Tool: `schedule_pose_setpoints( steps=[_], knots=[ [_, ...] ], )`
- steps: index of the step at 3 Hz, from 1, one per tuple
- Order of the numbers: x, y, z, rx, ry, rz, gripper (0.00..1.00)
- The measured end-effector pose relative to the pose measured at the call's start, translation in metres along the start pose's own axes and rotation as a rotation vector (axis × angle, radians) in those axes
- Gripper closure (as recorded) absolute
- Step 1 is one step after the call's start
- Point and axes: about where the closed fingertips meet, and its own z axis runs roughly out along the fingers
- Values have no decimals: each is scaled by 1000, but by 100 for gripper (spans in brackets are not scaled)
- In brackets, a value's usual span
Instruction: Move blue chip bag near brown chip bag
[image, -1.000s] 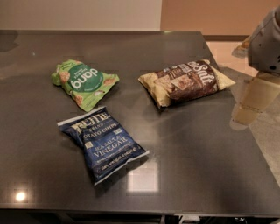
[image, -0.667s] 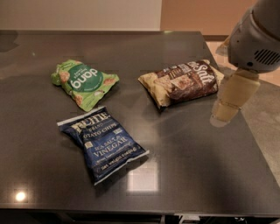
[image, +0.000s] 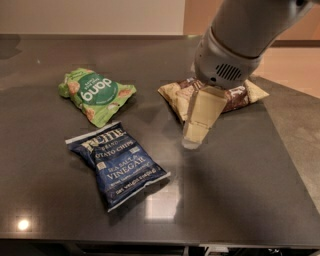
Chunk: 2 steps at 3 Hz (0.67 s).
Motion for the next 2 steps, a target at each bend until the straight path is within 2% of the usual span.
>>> schedule_pose_setpoints(
  steps=[2],
  knots=[
    [-41, 25, 67, -58, 6, -76, 0]
  ],
)
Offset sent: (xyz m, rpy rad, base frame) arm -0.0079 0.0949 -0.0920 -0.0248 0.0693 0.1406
